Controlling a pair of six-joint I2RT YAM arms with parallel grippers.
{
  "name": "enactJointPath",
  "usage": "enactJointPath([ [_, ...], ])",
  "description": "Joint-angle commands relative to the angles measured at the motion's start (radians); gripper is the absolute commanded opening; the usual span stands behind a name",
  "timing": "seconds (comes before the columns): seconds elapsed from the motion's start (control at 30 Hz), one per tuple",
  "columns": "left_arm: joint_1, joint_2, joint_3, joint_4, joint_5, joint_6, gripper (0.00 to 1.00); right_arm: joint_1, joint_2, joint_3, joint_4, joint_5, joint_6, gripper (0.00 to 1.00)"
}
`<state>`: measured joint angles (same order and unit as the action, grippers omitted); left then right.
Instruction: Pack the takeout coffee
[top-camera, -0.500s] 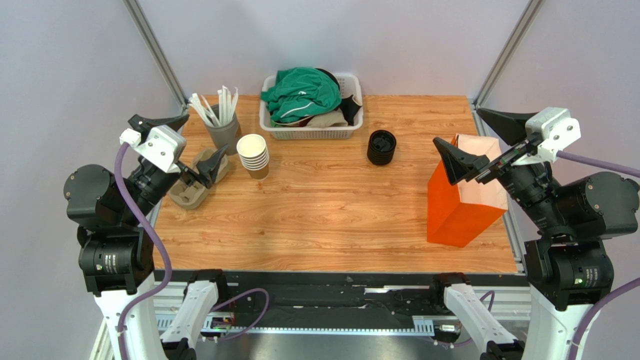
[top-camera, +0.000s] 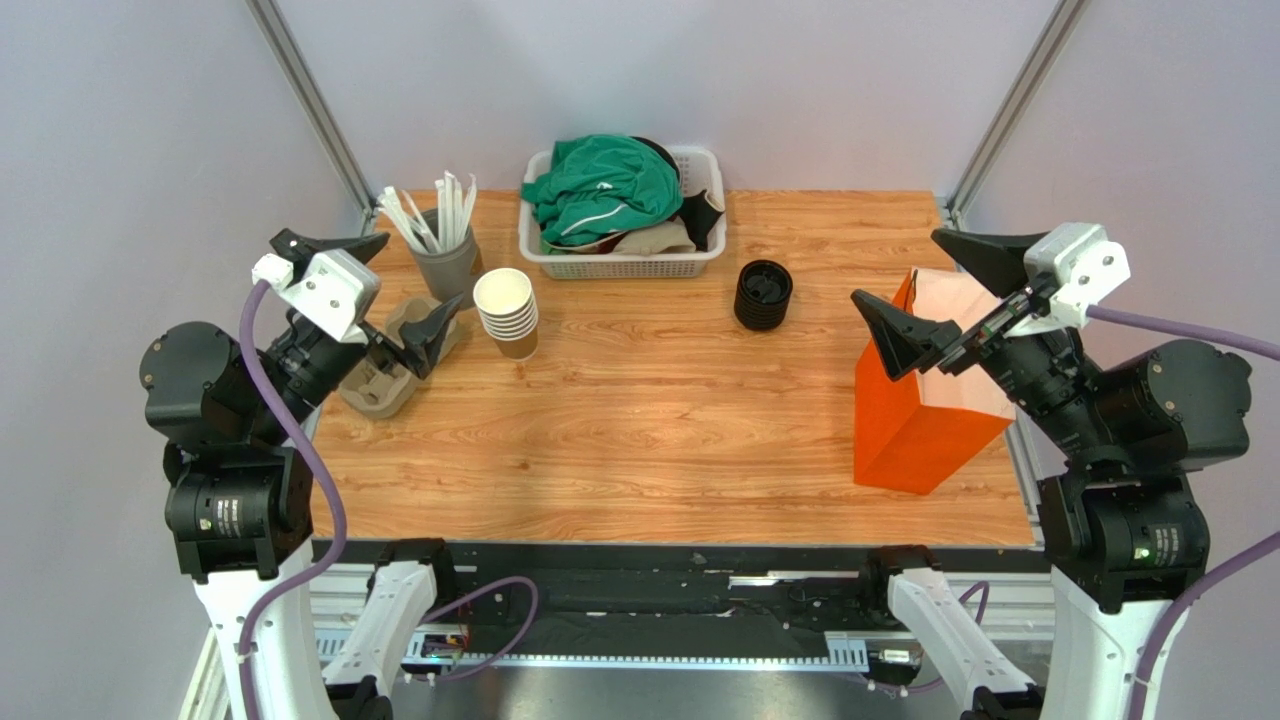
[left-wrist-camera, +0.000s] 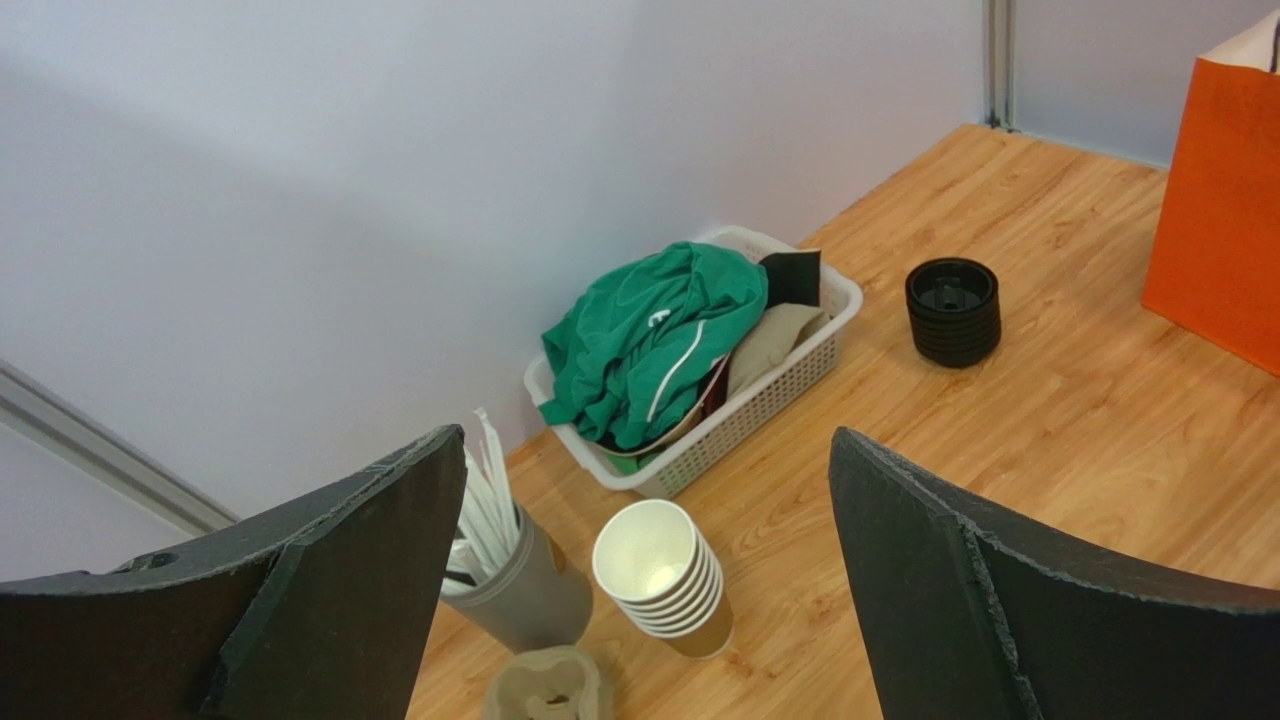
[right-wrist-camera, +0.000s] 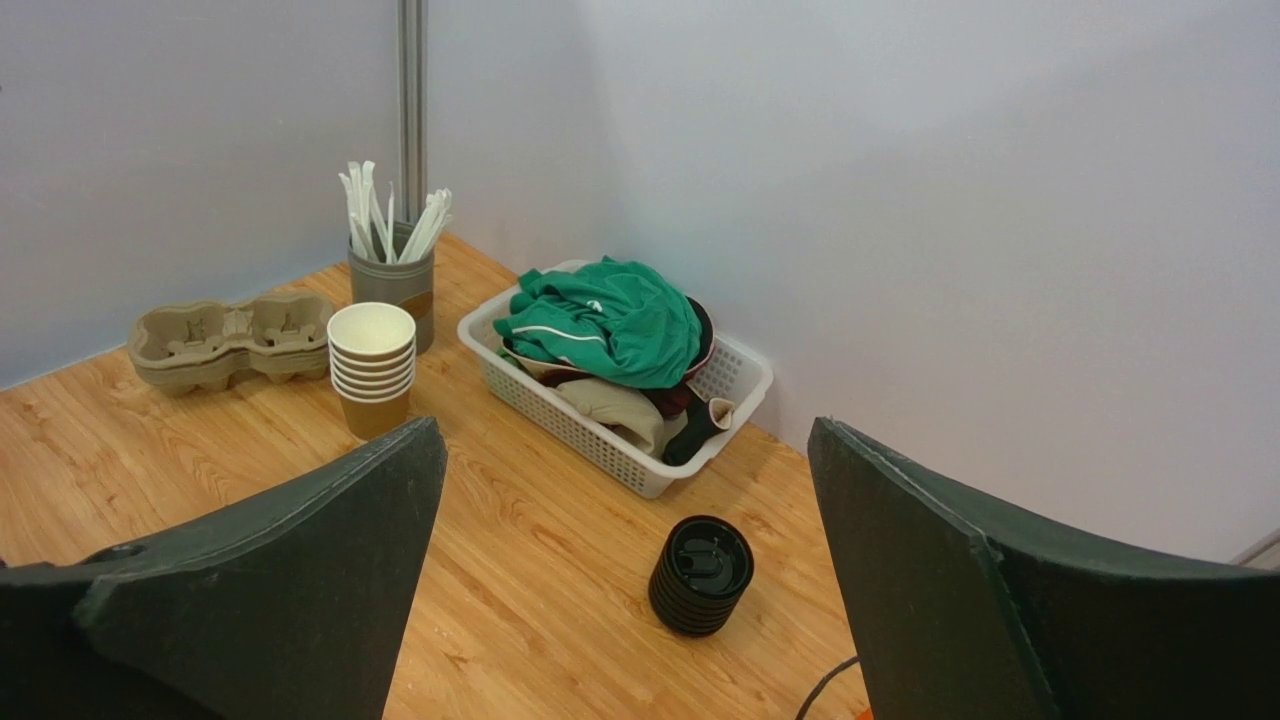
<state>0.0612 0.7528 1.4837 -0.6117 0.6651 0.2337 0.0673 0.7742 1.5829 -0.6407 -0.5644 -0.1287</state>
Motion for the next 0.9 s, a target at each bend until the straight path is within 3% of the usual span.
enactJointPath([
  [0.0, 0.000, 0.014, 0.022, -0.011, 0.053, 0.042, 0.99, -0.004, 0.008, -0.046, 0.091, -0.032, 0.017, 0.99],
  [0.3, 0.000, -0.004, -0.032, -0.120, -0.071, 0.205, 0.99, -0.003, 0.010, -0.150, 0.136, -0.009, -0.006, 0.99],
  [0.53, 0.000, 0.011, -0.134, -0.042, -0.157, 0.093, 0.99, -0.003, -0.006, -0.202, 0.165, 0.125, -0.017, 0.99],
  [0.7, 0.000, 0.008, -0.194, 0.004, -0.159, 0.039, 0.99, -0.003, -0.001, -0.215, 0.205, 0.366, 0.014, 0.95],
  [0.87, 0.000, 0.000, -0.227, 0.016, -0.186, 0.050, 0.99, -0.003, 0.005, -0.216, 0.164, 0.428, 0.034, 0.91],
])
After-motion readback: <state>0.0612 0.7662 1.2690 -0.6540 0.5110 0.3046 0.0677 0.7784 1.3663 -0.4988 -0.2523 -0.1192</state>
